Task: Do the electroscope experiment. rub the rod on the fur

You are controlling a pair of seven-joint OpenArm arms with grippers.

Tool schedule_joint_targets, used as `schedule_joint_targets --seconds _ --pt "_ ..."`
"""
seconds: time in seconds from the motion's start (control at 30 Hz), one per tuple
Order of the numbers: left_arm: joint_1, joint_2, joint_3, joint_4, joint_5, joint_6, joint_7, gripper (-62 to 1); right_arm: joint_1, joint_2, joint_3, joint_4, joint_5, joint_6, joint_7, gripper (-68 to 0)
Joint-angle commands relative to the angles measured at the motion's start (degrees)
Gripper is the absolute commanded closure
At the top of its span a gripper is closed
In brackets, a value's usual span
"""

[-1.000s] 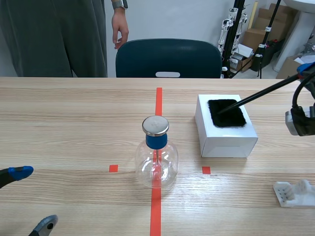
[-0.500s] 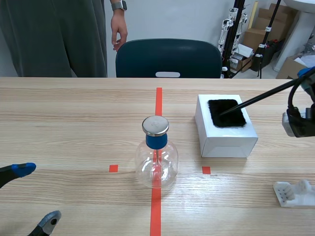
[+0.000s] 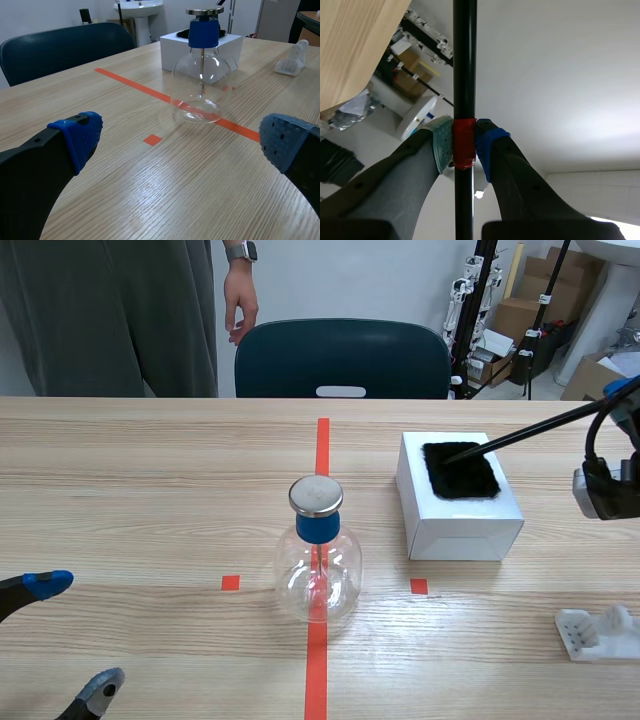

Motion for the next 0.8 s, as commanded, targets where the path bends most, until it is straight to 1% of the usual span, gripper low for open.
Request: schedule_joint_targets --seconds 0.0,0.03,0.07,0.2,0.33,0.43,0.5,0.57,0.67,0.77 --pt "-0.2 0.0 -0.4 0.7 -0.6 -0.1 -2.9 -62.3 0.8 2.2 0.8 0.2 1.3 1.4 -0.7 -0.2" --pt "-0.2 0.0 -0.4 0.7 -0.6 -0.1 -2.9 -62.3 0.8 2.7 0.8 0.2 2.2 2.8 -0.7 -0.2" --pt "-0.2 0.0 -0.4 0.7 -0.6 -0.1 -2.9 -62.3 0.8 2.9 0.8 0.2 2.7 3.1 -0.6 -0.2" --pt "-0.2 0.0 -0.4 0.7 -0.6 -0.1 -2.9 -62.3 0.8 3.6 0.8 0.2 4.4 3.2 0.5 -0.2" --pt "-0.2 0.0 -0.4 0.7 -0.6 -0.1 -2.9 -62.3 0.9 3.2 0.8 0.4 4.3 3.0 5.6 -0.2" --pt "-0.2 0.0 -0.4 0.7 -0.6 -0.1 -2.9 -62.3 0.8 3.0 0.8 0.4 4.5 3.2 5.1 -0.2" --pt "-0.2 0.0 -0.4 0.7 -0.6 -0.1 -2.9 -62.3 0.8 3.1 0.8 0.1 4.8 4.2 3.2 -0.2" --pt "-0.2 0.0 -0.4 0.7 -0.6 -0.1 -2.9 -62.3 0.8 3.7 0.8 -0.6 4.9 4.8 2.6 -0.2" --pt "-0.2 0.0 -0.4 0.7 -0.6 -0.1 -2.9 -62.3 0.8 4.1 0.8 -1.7 5.0 4.8 2.9 -0.2" --pt "-0.2 0.0 -0.4 0.7 -0.6 -0.1 -2.9 -62.3 0.8 3.3 0.8 -1.5 5.0 4.7 4.3 -0.2"
